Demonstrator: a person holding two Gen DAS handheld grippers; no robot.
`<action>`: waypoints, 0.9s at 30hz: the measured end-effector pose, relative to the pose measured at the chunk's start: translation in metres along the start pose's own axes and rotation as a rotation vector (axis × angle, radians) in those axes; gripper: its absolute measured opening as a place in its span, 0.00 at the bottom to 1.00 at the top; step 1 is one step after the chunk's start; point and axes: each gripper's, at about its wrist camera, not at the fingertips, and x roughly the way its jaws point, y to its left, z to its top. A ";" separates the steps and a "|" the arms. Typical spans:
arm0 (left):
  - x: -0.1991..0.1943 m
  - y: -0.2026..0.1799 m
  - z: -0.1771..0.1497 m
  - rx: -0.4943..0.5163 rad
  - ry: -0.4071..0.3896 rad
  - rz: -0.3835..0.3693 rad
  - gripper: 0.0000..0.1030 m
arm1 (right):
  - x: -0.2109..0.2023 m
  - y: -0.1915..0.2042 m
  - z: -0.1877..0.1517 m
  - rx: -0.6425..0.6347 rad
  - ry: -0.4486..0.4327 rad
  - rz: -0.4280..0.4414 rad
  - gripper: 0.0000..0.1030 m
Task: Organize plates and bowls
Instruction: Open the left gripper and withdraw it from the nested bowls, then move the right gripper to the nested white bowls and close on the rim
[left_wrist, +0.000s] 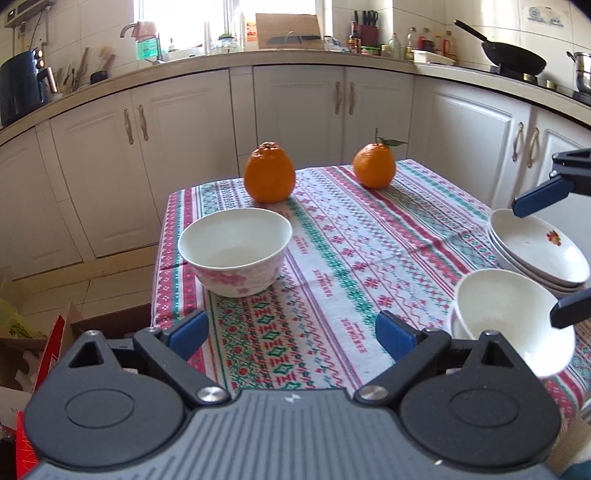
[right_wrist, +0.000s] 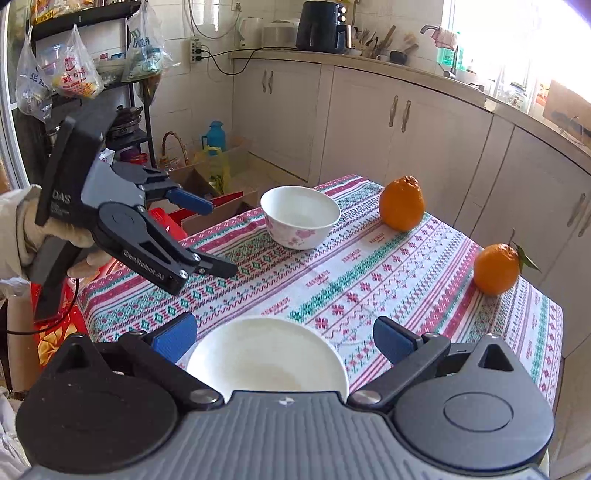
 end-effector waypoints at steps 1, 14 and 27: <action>0.004 0.003 0.000 -0.008 -0.001 0.000 0.94 | 0.003 -0.003 0.005 -0.003 0.004 0.003 1.00; 0.049 0.030 0.010 -0.013 -0.009 0.018 0.94 | 0.059 -0.037 0.064 -0.060 0.083 0.067 1.00; 0.073 0.036 0.011 -0.028 -0.034 0.057 0.94 | 0.139 -0.060 0.106 -0.094 0.167 0.170 1.00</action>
